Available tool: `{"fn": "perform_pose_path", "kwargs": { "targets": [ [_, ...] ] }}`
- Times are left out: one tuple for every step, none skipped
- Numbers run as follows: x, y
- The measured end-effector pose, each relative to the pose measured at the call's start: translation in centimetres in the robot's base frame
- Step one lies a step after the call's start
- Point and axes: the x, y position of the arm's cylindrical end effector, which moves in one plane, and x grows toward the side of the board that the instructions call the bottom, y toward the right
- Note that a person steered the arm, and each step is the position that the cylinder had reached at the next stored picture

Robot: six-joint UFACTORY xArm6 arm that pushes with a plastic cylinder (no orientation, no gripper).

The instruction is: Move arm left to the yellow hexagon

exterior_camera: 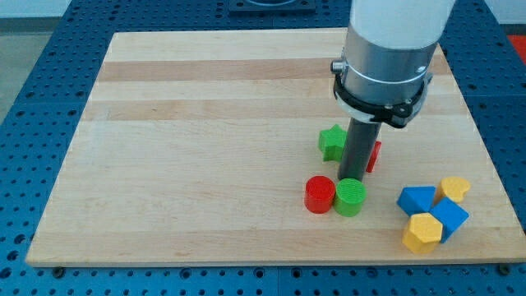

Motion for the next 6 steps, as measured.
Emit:
{"fn": "perform_pose_path", "kwargs": {
  "targets": [
    [-1.1, -0.3],
    [-1.7, -5.0],
    [0.0, -10.1],
    [6.2, -9.0],
    [8.5, -3.2],
    [7.1, 2.4]
  ]
}}
